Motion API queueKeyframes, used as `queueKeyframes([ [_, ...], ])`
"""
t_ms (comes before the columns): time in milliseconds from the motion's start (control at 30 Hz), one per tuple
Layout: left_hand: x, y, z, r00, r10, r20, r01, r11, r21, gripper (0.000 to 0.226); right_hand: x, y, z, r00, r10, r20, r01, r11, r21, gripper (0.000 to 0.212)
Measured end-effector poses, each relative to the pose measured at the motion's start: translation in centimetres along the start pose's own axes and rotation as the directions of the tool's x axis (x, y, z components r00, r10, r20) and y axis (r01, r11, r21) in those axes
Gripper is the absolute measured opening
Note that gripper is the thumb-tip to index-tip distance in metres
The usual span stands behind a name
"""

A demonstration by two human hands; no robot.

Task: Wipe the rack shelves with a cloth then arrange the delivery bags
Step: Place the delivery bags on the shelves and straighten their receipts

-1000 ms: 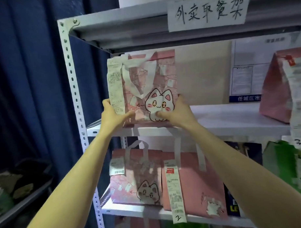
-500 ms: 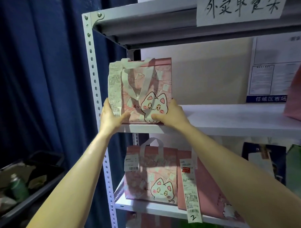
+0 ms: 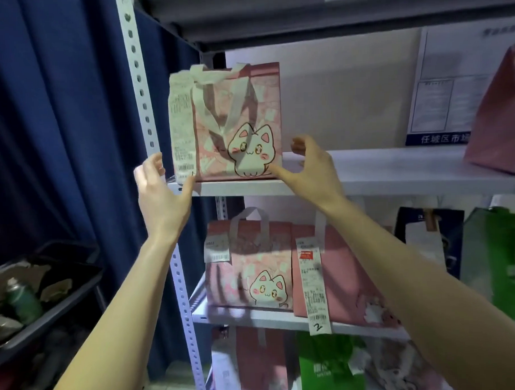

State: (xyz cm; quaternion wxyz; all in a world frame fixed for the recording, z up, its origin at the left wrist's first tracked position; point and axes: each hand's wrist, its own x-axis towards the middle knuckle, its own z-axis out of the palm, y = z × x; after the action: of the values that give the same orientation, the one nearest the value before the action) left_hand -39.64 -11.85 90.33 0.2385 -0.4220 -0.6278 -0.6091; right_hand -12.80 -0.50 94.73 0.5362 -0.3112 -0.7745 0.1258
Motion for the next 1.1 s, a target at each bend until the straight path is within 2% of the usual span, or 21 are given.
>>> queueKeyframes([
  [100,-3.7,-0.6,0.0,0.999,0.022,-0.024,-0.023,0.998,-0.063,0.043,-3.7,1.0,-1.6,0.992,-0.067,-0.110,0.073,0.996,0.053,0.052],
  [167,-6.2,-1.2,1.1,0.997,0.005,0.079,0.001,0.997,-0.081,0.035,-6.2,2.5,-2.4,0.990,-0.071,-0.122,0.084,0.992,0.098,0.037],
  [267,-10.0,-2.2,3.8,0.951,-0.034,0.306,0.058,0.996,-0.071,0.028,-10.0,6.0,-2.7,0.998,0.032,-0.045,-0.028,0.997,0.079,0.026],
  [333,-12.6,-2.5,6.1,0.892,-0.063,0.449,0.104,0.992,-0.069,0.023,-12.6,9.1,-2.5,0.990,0.140,-0.003,-0.139,0.990,0.025,0.023],
  [400,-15.4,-2.6,8.4,0.816,-0.081,0.573,0.157,0.984,-0.083,0.021,-15.4,12.2,-2.6,0.968,0.251,-0.029,-0.252,0.967,-0.037,0.026],
  [533,-20.4,-2.4,12.3,0.693,-0.127,0.710,0.254,0.964,-0.075,0.020,-20.5,17.6,-3.8,0.887,0.369,-0.277,-0.435,0.869,-0.235,0.040],
  [600,-22.2,-2.2,13.6,0.653,-0.139,0.744,0.279,0.958,-0.065,0.020,-22.2,19.6,-4.2,0.843,0.444,-0.304,-0.523,0.807,-0.273,0.051],
  [667,-23.5,-1.8,14.5,0.636,-0.150,0.757,0.285,0.957,-0.050,0.021,-23.2,21.3,-4.0,0.797,0.552,-0.245,-0.603,0.752,-0.268,0.054],
  [767,-24.7,-1.5,15.2,0.652,-0.166,0.740,0.261,0.965,-0.014,0.021,-23.9,23.3,-3.9,0.733,0.664,-0.147,-0.677,0.694,-0.243,0.032],
  [833,-25.1,-1.3,15.5,0.653,-0.162,0.740,0.246,0.969,-0.004,0.020,-23.8,24.2,-4.1,0.736,0.668,-0.112,-0.673,0.702,-0.233,0.010],
  [867,-25.3,-1.2,15.4,0.648,-0.165,0.743,0.247,0.969,0.000,0.020,-23.7,24.4,-4.3,0.744,0.661,-0.098,-0.665,0.715,-0.218,0.006],
  [967,-26.1,-0.9,14.9,0.645,-0.192,0.739,0.279,0.960,0.005,0.027,-23.7,24.6,-5.1,0.770,0.633,-0.083,-0.637,0.752,-0.169,0.016],
  [1100,-27.2,0.3,13.3,0.662,-0.211,0.720,0.302,0.953,0.002,0.041,-24.8,23.9,-6.8,0.782,0.621,-0.054,-0.622,0.773,-0.124,0.017],
])
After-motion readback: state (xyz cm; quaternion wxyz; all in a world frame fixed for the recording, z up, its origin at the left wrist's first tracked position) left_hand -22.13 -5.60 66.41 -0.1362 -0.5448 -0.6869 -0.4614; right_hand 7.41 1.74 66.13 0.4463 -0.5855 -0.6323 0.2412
